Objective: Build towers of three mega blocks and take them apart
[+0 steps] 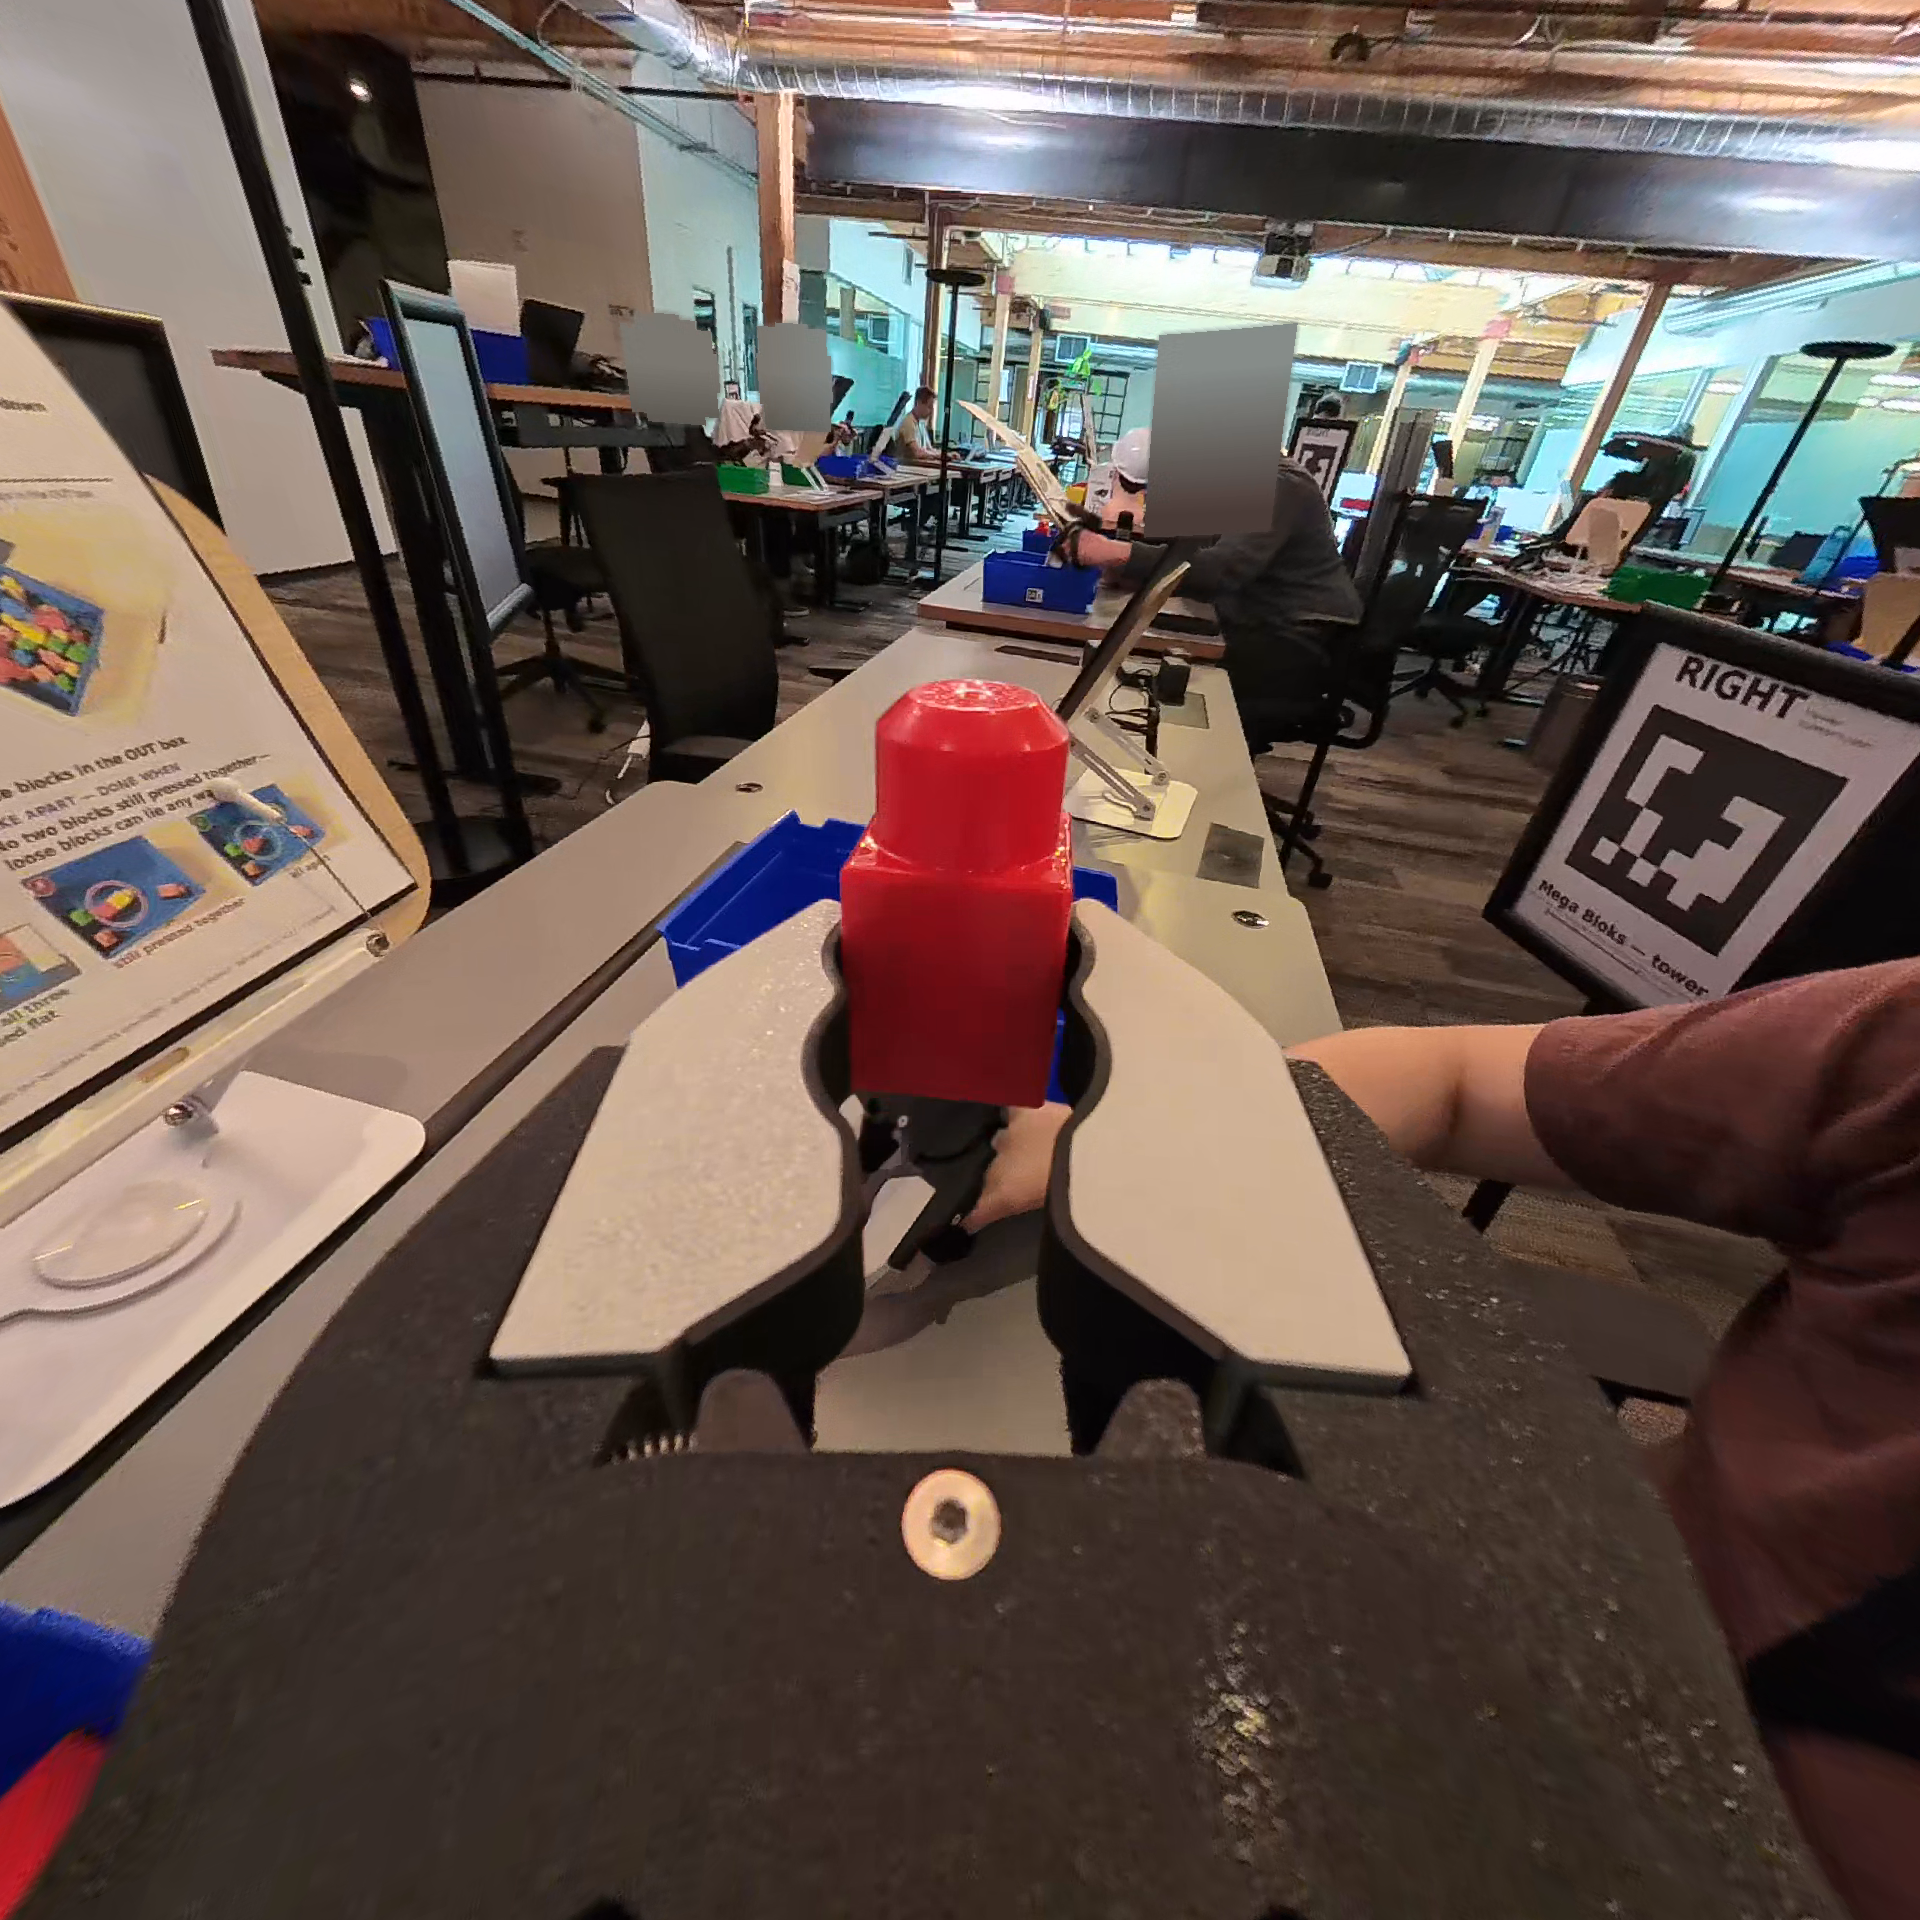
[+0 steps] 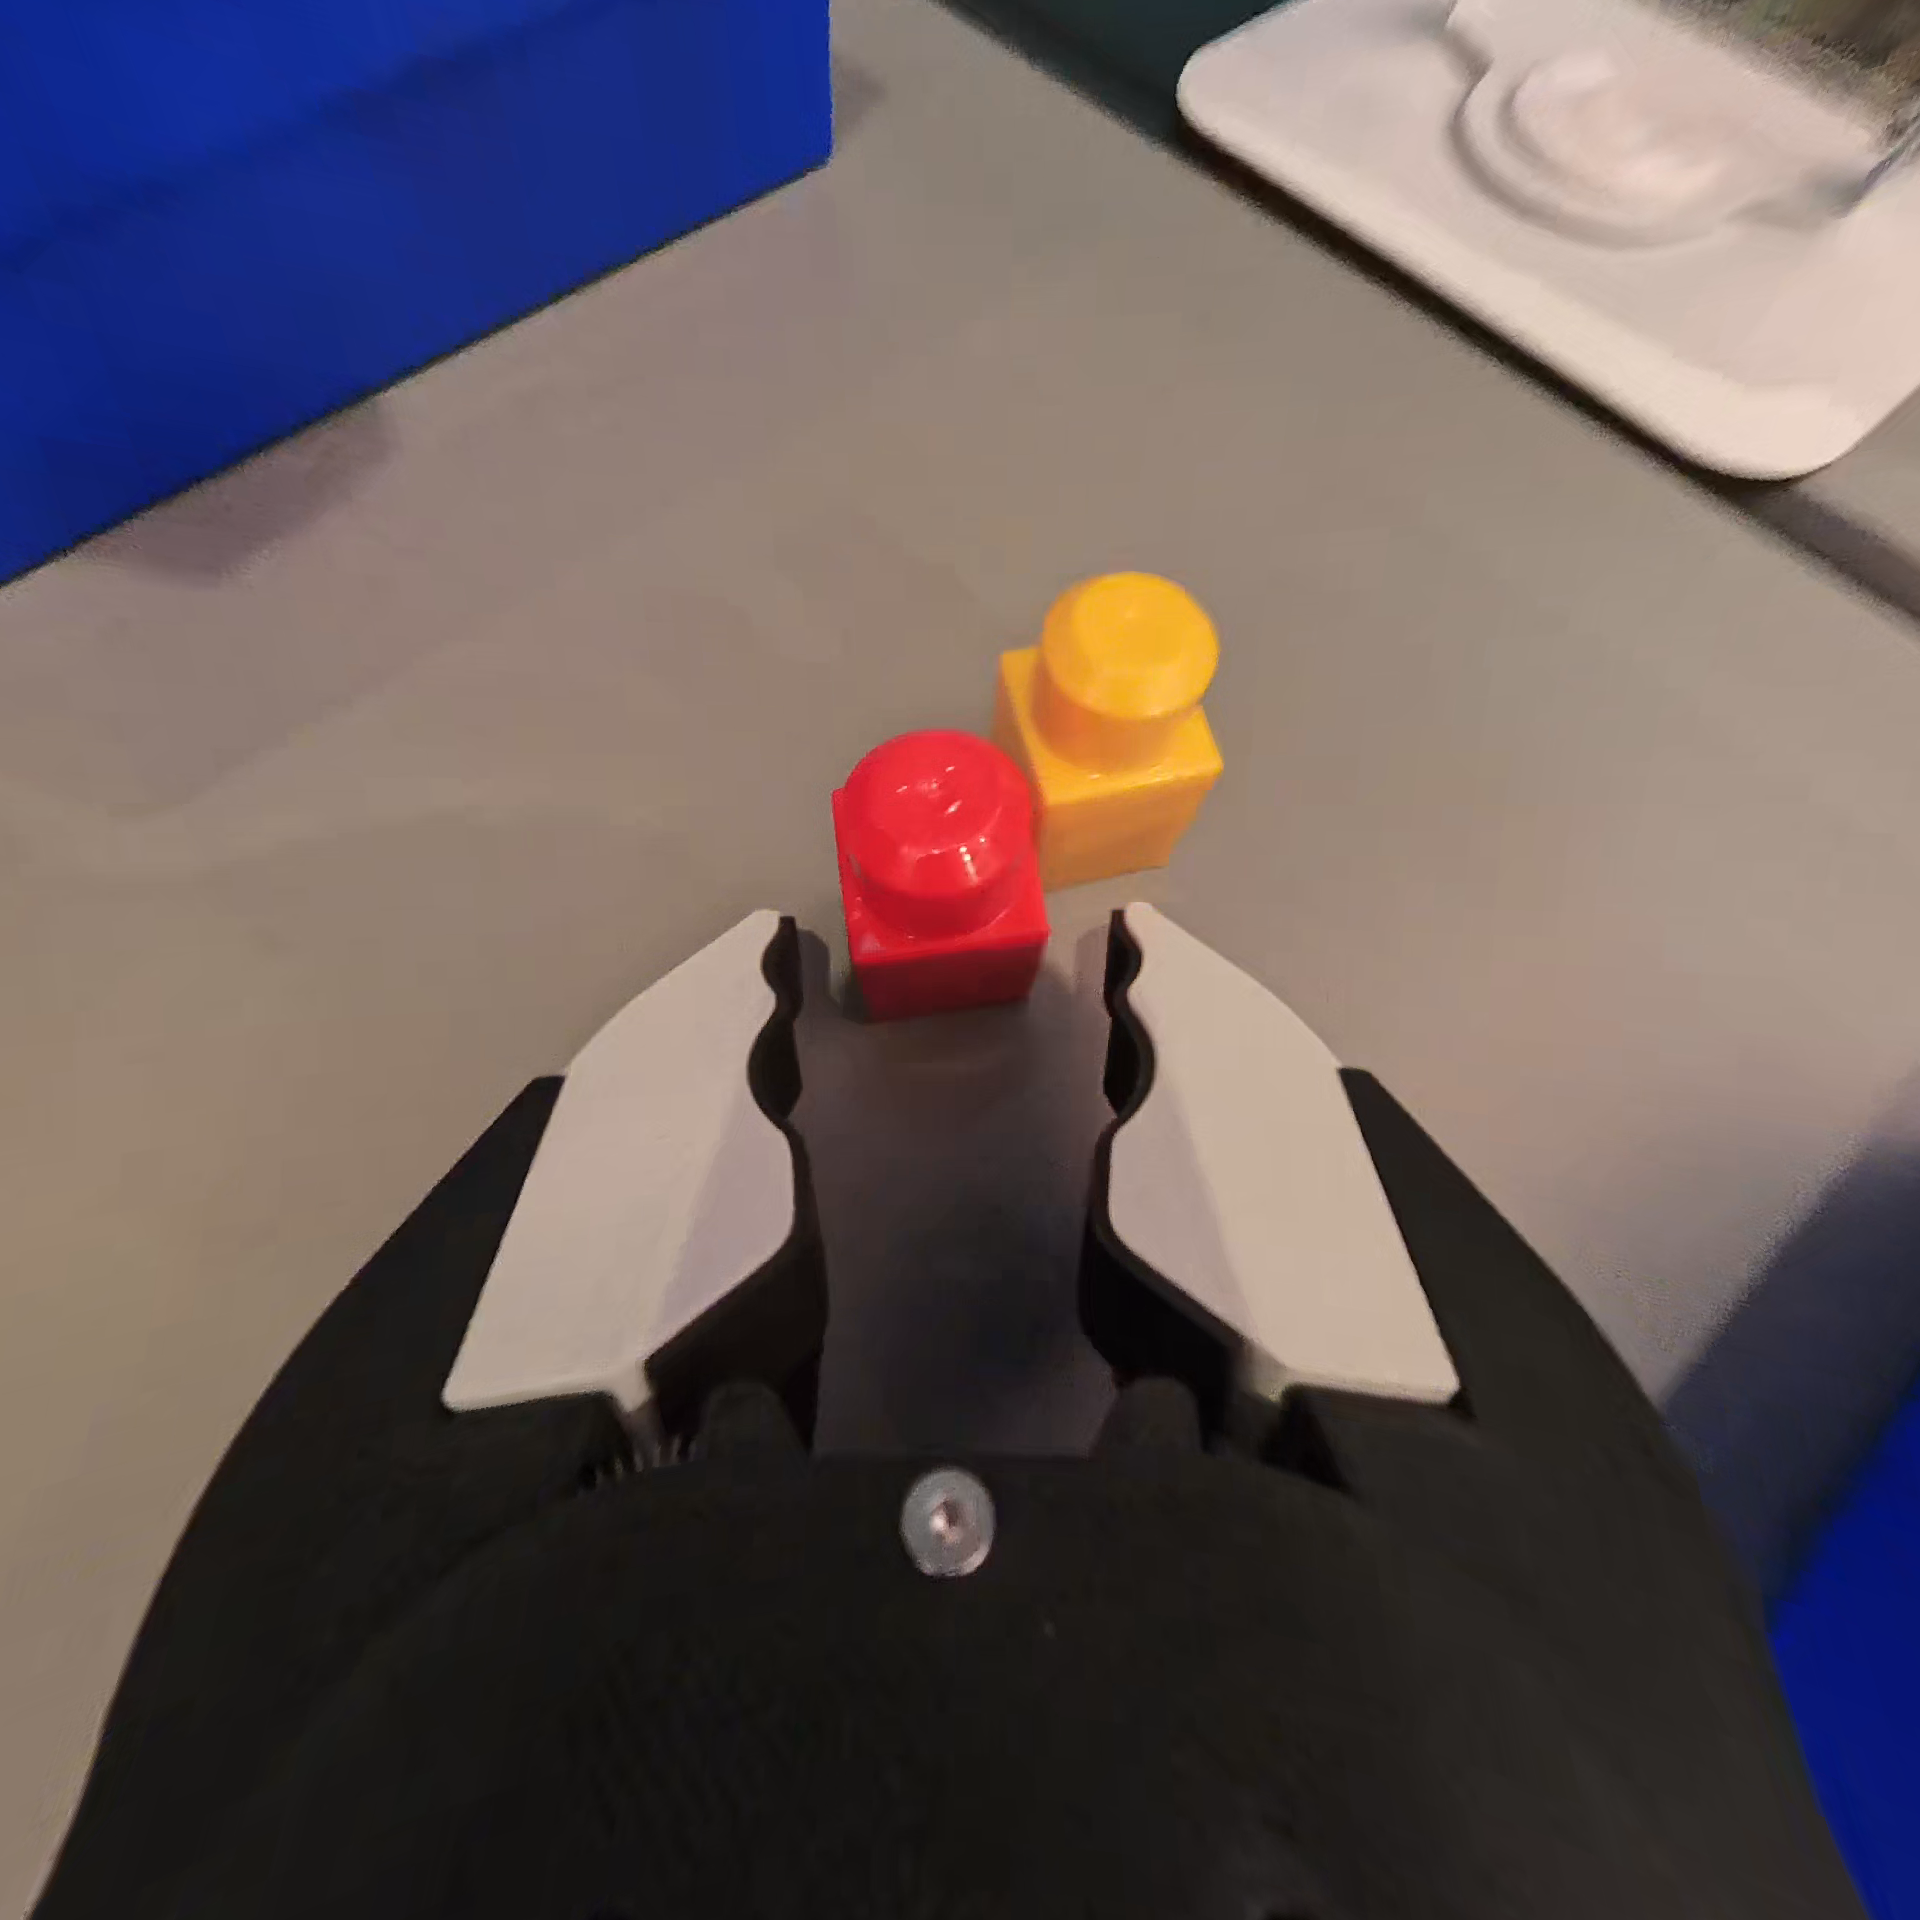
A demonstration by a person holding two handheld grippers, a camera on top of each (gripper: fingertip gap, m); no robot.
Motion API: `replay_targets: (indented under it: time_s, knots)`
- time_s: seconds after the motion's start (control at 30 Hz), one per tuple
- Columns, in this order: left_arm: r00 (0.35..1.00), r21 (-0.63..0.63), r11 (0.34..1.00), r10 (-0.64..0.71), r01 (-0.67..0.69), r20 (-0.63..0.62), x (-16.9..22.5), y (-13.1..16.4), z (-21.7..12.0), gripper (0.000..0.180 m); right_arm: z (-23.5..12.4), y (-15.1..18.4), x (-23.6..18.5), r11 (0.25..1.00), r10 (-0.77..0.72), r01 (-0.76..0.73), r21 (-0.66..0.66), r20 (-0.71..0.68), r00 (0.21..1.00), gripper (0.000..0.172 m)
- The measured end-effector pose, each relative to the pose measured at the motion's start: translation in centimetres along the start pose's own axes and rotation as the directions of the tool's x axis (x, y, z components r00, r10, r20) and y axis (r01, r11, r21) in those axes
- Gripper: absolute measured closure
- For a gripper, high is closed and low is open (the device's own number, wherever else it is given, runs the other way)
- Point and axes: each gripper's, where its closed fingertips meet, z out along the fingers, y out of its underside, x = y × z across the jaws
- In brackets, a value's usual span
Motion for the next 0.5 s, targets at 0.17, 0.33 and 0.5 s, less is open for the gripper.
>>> replay_targets:
  time_s: [0.17, 0.33, 0.5]
  knots:
    - [0.999, 0.003, 1.000, 0.027, -0.027, -0.018, 0.2, -0.2, -0.4, 0.145, -0.5, -1.5, -0.5, 0.996, -0.054, 0.052, 0.065, 0.031, 0.998, 0.135]
    - [0.996, -0.061, 0.998, 0.009, -0.014, -0.085, 0.3, 1.4, 0.3, 0.145, -10.1, -11.9, -3.7, 0.915, -0.126, 0.011, 0.403, 0.260, 0.957, 0.136]
    - [0.982, -0.185, 0.980, -0.104, 0.074, -0.158, 0.4, 5.0, 4.3, 0.145, -21.0, -20.5, -5.3, 0.789, -0.178, -0.210, 0.577, 0.543, 0.821, 0.135]
